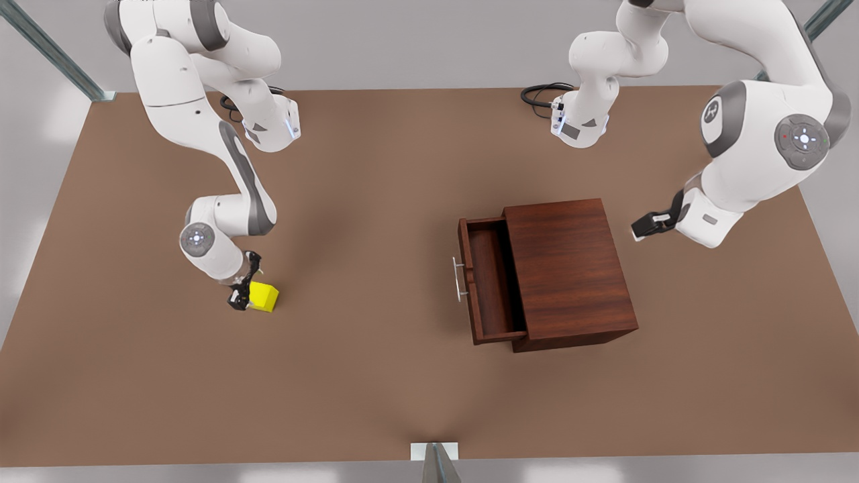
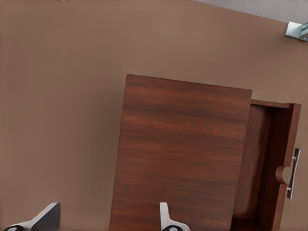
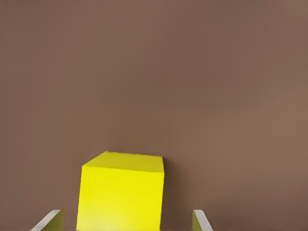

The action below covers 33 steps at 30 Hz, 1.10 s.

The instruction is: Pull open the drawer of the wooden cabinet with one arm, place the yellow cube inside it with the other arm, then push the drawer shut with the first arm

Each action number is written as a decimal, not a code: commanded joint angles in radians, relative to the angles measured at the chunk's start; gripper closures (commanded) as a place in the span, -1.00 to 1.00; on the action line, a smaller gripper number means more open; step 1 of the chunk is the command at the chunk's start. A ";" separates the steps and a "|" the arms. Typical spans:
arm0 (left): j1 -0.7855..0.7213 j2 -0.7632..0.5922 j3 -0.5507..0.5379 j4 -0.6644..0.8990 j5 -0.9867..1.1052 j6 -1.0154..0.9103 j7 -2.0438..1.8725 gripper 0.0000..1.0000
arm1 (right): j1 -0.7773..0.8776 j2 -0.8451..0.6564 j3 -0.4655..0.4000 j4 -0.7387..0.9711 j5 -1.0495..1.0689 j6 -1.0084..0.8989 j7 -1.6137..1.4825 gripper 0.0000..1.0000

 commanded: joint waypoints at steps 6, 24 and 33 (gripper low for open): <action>-0.028 -0.005 -0.013 0.000 0.010 -0.015 0.126 -1.00 | 0.011 0.049 0.000 0.026 0.001 0.007 0.131 -1.00; -0.022 -0.023 -0.006 -0.020 -0.002 -0.106 0.258 -1.00 | 0.040 0.081 0.004 0.095 0.026 -0.001 0.154 -1.00; -0.024 -0.025 -0.009 -0.022 0.001 -0.104 0.258 -1.00 | 0.015 0.132 -0.017 0.121 -0.036 0.010 0.151 -1.00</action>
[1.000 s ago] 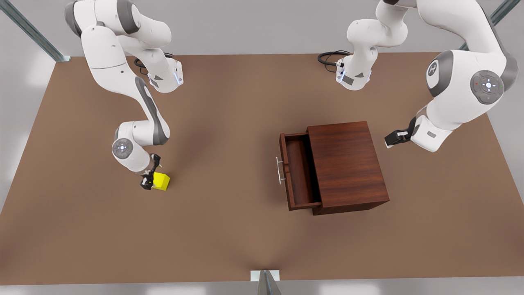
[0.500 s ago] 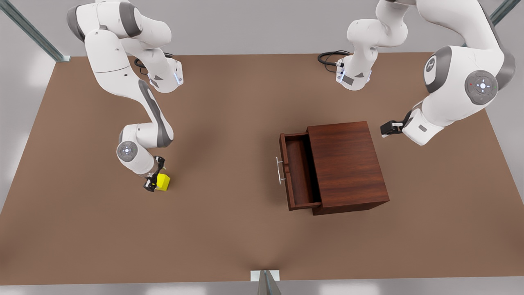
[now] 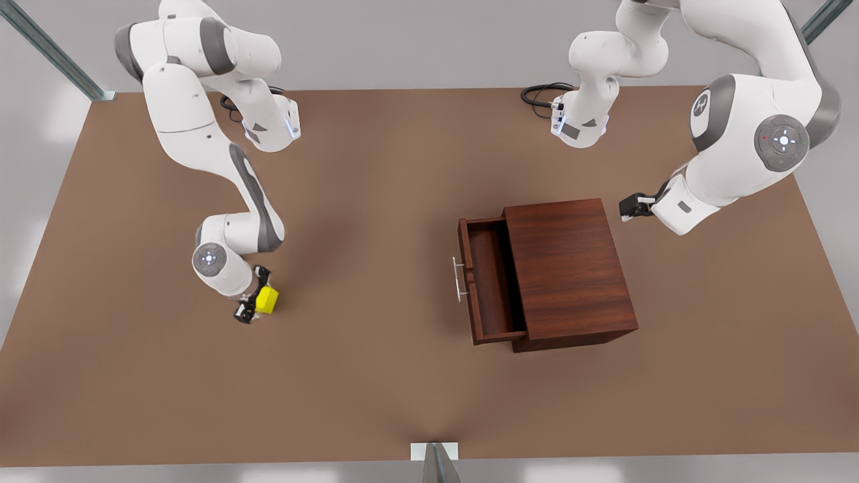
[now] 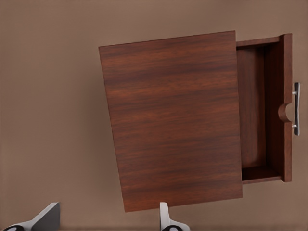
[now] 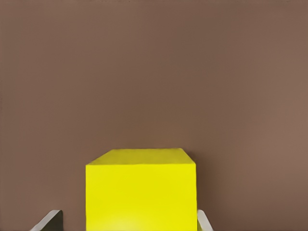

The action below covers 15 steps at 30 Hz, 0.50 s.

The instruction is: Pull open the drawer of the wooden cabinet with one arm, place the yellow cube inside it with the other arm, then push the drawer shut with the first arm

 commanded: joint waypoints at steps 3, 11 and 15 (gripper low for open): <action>0.000 -0.001 -0.001 0.000 0.003 -0.001 0.050 -1.00 | -0.002 0.015 -0.001 -0.009 -0.029 0.039 0.032 -1.00; -0.003 0.001 -0.001 0.000 0.009 0.000 0.047 -1.00 | 0.002 0.021 0.001 -0.033 -0.066 0.071 0.033 -1.00; -0.003 0.001 -0.001 0.000 0.010 0.000 0.047 -1.00 | 0.001 0.023 0.001 -0.033 -0.067 0.082 0.033 -0.80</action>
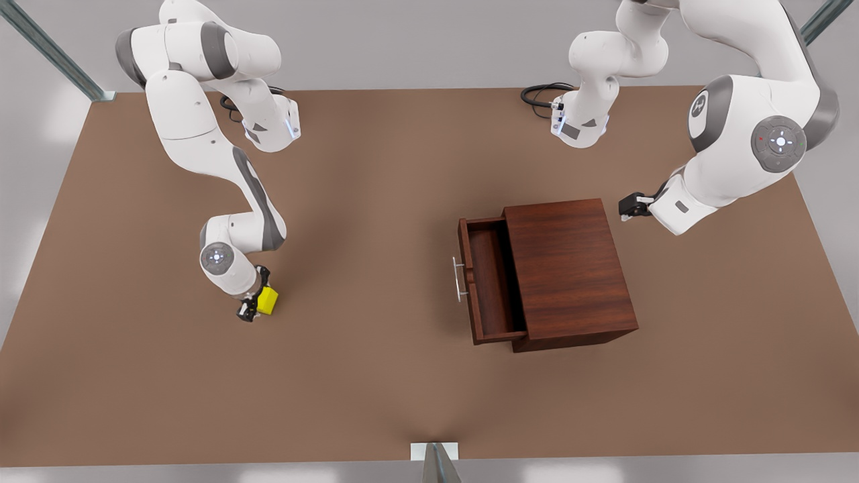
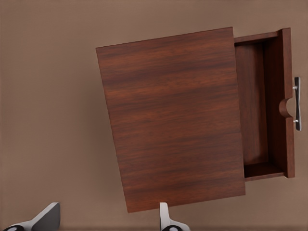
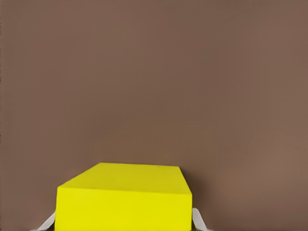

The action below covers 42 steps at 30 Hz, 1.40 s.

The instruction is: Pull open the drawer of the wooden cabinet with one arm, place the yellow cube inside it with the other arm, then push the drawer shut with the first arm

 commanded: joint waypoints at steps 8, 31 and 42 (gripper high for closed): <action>0.000 -0.001 0.000 0.000 0.002 0.001 0.020 -1.00 | 0.002 -0.062 0.000 0.002 -0.008 -0.007 0.041 0.17; 0.000 -0.001 0.000 0.000 0.002 0.001 0.015 -1.00 | 0.329 0.074 0.057 0.842 0.127 -0.775 0.235 0.14; 0.000 -0.001 -0.002 0.000 0.003 0.001 0.014 -1.00 | 0.496 0.268 0.156 1.101 0.176 -0.679 0.346 0.15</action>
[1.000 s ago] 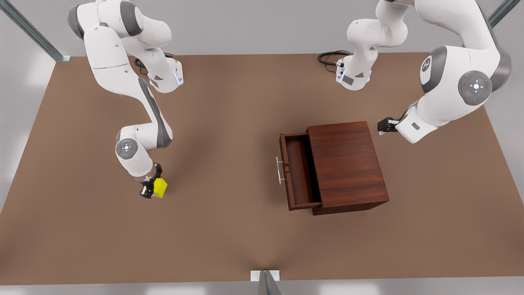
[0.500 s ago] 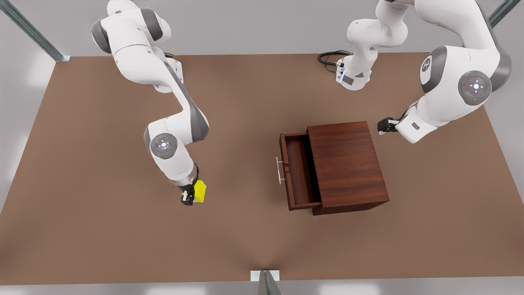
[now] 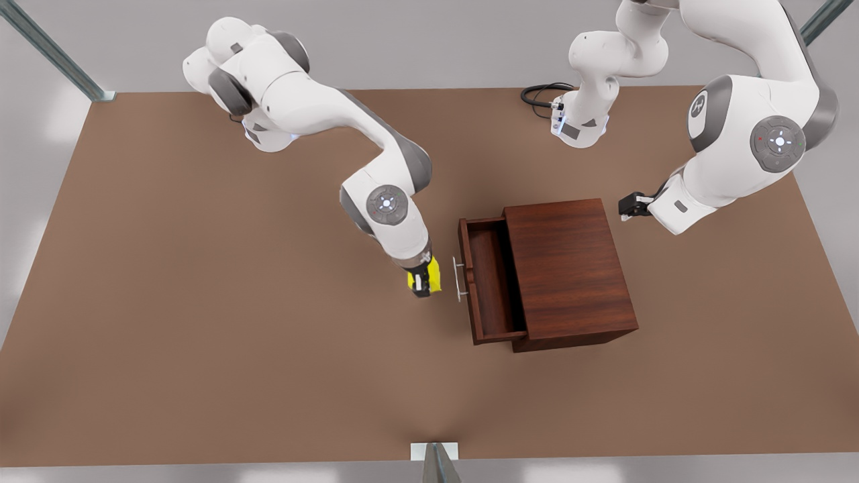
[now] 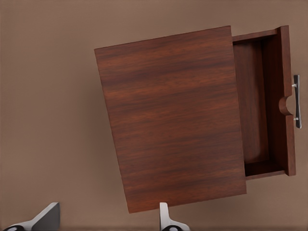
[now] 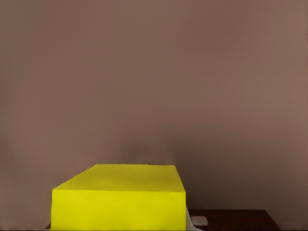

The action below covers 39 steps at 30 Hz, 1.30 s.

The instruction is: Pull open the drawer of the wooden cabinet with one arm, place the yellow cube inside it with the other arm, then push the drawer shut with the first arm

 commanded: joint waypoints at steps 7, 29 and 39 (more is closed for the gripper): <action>0.000 -0.001 0.000 0.000 0.001 0.000 -0.001 -1.00 | 0.119 0.088 0.034 0.082 0.016 0.128 0.123 0.14; -0.610 0.149 -0.002 0.082 0.006 0.223 -0.921 -1.00 | -0.536 -0.257 -0.146 -0.226 -0.096 -0.177 -1.984 -1.00; -0.719 0.794 0.079 0.566 0.208 0.783 -1.387 -1.00 | -0.549 -0.232 -0.260 -0.310 -0.093 -0.275 -2.216 -1.00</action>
